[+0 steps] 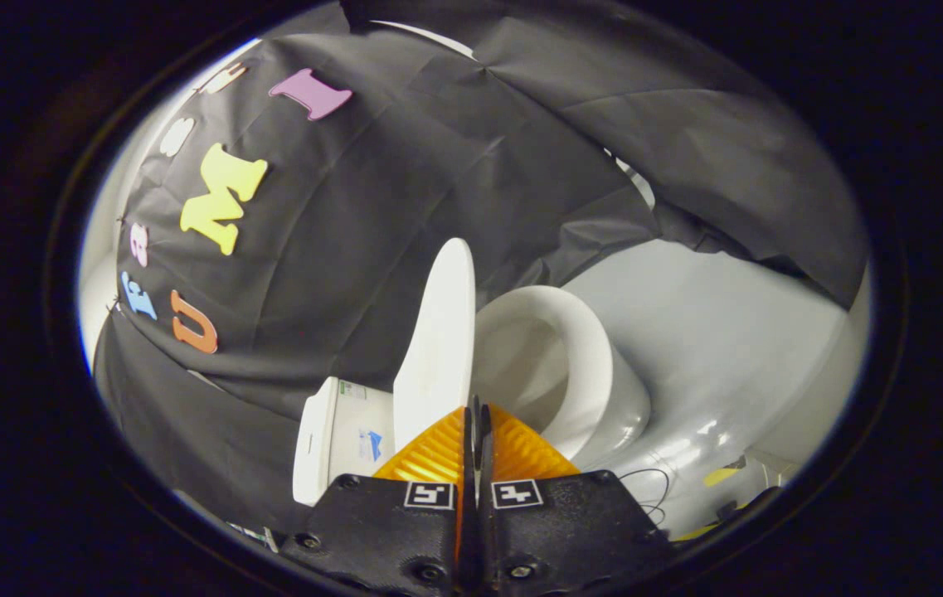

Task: Open the toilet lid.

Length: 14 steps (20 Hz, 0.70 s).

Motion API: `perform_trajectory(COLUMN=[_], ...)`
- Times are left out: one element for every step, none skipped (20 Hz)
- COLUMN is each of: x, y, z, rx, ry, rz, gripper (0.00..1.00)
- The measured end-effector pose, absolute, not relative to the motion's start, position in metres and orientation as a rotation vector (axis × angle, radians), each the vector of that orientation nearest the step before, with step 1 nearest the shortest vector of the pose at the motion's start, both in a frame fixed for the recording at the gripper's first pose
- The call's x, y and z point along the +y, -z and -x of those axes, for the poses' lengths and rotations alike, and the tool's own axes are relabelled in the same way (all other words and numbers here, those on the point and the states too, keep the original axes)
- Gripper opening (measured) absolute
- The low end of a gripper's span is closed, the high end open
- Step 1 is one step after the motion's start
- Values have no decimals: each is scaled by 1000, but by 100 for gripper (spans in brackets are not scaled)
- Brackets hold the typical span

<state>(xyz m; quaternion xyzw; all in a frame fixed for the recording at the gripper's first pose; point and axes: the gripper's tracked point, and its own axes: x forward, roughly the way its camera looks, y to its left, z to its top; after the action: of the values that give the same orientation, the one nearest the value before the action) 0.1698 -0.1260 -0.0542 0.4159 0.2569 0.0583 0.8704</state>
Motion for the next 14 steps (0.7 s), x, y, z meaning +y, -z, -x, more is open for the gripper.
perform_trajectory(x=[-124, -121, -118, -115, -114, -111, -107, -104, -100, -98, -94, -92, -88, -84], y=[51, 45, 39, 35, 27, 22, 17, 12, 8, 4, -1, -3, -8, -11], z=[-170, -170, -168, -166, -166, -166, -165, -164, -162, -161, -162, -162, -160, -160], rx=[534, 529, 524, 517, 511, 506, 502, 499, 495, 494, 489, 487, 481, 477], ry=[-119, -120, -122, -127, -133, -137, -140, -140, -141, -141, -140, -140, -142, -142], rz=[-865, -857, -855, -851, -849, -844, -839, -831, -823, -811, -810, -801, -793, -781], gripper=[4, 4, 4, 4, 4, 4, 4, 4, 4, 4, 4, 4, 4, 4])
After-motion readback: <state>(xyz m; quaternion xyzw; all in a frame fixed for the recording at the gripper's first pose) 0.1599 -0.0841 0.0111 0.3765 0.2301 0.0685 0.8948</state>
